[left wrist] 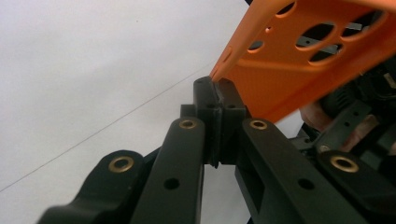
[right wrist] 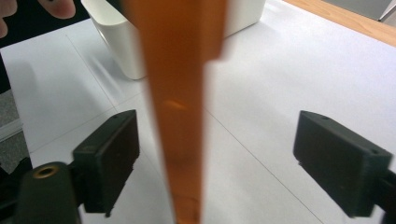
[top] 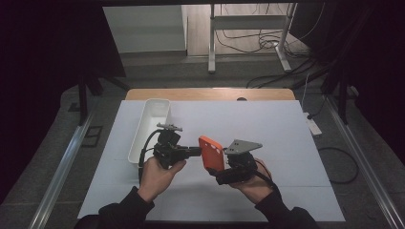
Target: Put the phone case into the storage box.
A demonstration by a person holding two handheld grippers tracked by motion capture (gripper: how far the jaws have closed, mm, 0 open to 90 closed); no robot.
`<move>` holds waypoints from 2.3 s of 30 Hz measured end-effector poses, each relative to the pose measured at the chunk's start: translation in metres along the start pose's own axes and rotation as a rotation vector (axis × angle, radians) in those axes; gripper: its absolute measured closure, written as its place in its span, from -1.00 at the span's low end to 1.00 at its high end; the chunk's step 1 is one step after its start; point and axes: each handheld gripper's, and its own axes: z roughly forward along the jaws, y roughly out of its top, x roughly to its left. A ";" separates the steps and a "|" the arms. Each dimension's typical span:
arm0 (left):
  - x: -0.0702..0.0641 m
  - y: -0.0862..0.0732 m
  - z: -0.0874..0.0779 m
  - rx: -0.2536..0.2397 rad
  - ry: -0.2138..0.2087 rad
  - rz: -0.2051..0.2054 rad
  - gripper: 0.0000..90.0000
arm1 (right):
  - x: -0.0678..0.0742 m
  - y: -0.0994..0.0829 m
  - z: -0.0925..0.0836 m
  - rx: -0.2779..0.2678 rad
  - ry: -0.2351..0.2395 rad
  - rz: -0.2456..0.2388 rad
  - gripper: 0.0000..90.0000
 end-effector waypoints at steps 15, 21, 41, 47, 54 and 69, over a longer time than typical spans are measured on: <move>0.008 0.005 -0.015 -0.017 0.041 0.011 0.99 | -0.006 -0.007 -0.017 0.031 -0.005 0.000 -1.00; 0.016 0.006 -0.022 -0.022 0.062 0.007 0.99 | -0.012 -0.011 -0.024 0.037 -0.006 0.028 -1.00; 0.040 0.013 -0.042 -0.050 0.101 -0.021 0.99 | -0.025 -0.031 -0.050 0.052 -0.053 0.074 -1.00; 0.049 0.017 -0.051 -0.058 0.113 -0.030 0.99 | -0.028 -0.037 -0.059 0.059 -0.075 0.080 -1.00; 0.058 0.021 -0.059 -0.068 0.117 -0.045 0.99 | -0.033 -0.045 -0.072 0.054 -0.103 0.101 -1.00; 0.077 0.029 -0.076 -0.093 0.139 -0.071 0.99 | -0.044 -0.064 -0.095 0.055 -0.162 0.142 -1.00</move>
